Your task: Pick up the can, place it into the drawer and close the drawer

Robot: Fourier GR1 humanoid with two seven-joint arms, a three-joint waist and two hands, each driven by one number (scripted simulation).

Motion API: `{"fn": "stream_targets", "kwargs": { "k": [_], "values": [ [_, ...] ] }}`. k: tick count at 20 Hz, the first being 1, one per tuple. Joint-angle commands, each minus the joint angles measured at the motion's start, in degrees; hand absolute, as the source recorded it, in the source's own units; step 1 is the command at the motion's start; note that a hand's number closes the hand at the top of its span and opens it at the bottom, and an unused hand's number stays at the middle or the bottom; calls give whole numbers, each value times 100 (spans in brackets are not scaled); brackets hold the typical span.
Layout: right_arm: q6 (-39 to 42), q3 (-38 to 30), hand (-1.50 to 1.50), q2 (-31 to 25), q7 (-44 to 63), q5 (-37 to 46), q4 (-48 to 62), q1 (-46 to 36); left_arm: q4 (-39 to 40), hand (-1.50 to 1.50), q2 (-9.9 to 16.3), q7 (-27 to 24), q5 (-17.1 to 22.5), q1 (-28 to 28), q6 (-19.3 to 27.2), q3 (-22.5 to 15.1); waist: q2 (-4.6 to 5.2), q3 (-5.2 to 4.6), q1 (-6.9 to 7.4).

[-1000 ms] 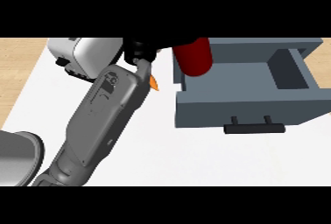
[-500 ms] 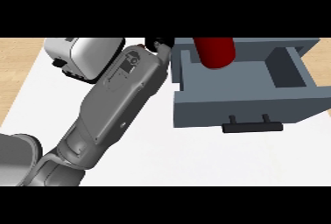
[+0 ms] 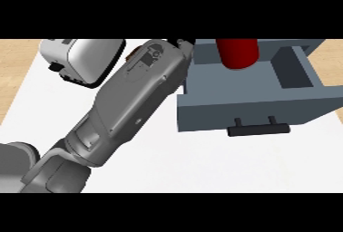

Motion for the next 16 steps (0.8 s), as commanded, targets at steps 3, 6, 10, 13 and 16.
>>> {"fn": "stream_targets", "kwargs": {
  "k": [3,6,10,13,16],
  "values": [
    [-136,-95,-150,-169,156,-80,5,-188,741,150,0,-518,431,-68,-147,-252,21,0,-31],
    [-148,174,-150,86,304,42,-312,-84,697,150,0,-482,774,-237,168,-600,17,0,-89],
    [60,26,-150,-31,26,24,32,-101,596,150,0,-262,1176,-196,513,-1149,8,5,-129],
    [16,184,-150,143,71,59,-189,-36,878,150,0,-420,1186,-224,413,-1326,25,5,-159],
    [-289,145,-150,-66,383,71,-197,-320,870,-150,0,-470,1342,-203,581,-1509,29,2,-109]
  ]
}}
